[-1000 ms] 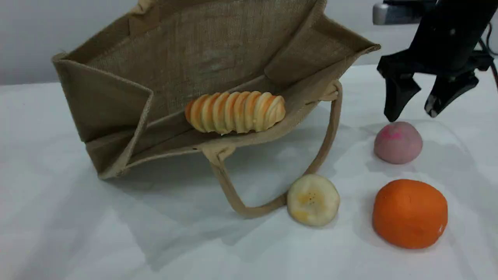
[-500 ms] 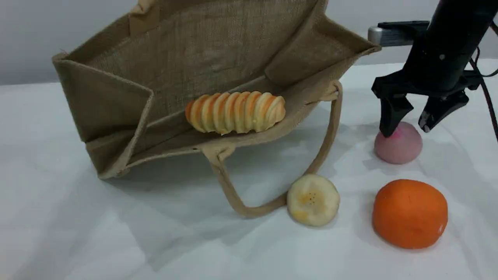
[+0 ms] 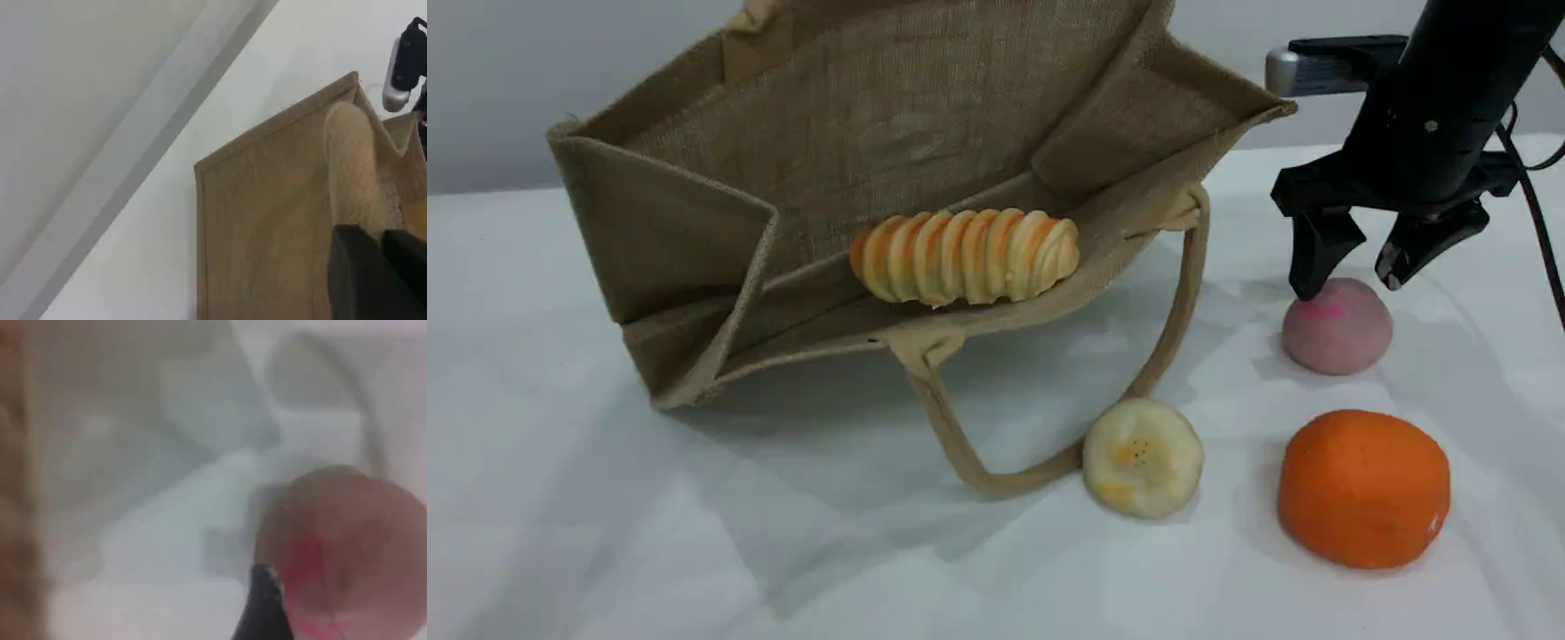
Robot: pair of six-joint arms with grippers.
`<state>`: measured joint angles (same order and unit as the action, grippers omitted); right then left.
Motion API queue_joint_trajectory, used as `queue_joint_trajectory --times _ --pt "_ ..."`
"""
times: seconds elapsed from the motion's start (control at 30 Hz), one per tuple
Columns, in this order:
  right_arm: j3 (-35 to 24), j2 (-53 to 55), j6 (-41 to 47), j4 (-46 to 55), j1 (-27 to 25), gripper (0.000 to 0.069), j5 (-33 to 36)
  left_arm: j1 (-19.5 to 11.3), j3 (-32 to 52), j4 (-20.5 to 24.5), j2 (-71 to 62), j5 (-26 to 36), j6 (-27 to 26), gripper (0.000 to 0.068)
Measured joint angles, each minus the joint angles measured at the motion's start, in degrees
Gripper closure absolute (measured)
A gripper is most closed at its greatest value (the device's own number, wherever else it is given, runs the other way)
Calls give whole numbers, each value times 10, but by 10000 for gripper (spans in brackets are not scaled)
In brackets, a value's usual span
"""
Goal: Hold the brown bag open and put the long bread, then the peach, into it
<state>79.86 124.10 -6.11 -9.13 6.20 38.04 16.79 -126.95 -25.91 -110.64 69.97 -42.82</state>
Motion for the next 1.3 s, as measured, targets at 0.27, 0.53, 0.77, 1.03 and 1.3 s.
queue_joint_trajectory --times 0.27,0.53,0.77,1.03,1.3 --pt "0 0 0 0 0 205 -9 0 0 0 0 0 0 609" --pt "0 0 0 5 -4 205 -10 0 0 -1 0 0 1 609" --pt "0 9 5 4 -15 205 -11 0 0 -1 0 0 1 609" --pt "0 35 1 1 -16 211 -26 0 0 -1 0 0 -1 609" --pt "0 34 -2 7 -16 451 -8 0 0 -1 0 0 -2 609"
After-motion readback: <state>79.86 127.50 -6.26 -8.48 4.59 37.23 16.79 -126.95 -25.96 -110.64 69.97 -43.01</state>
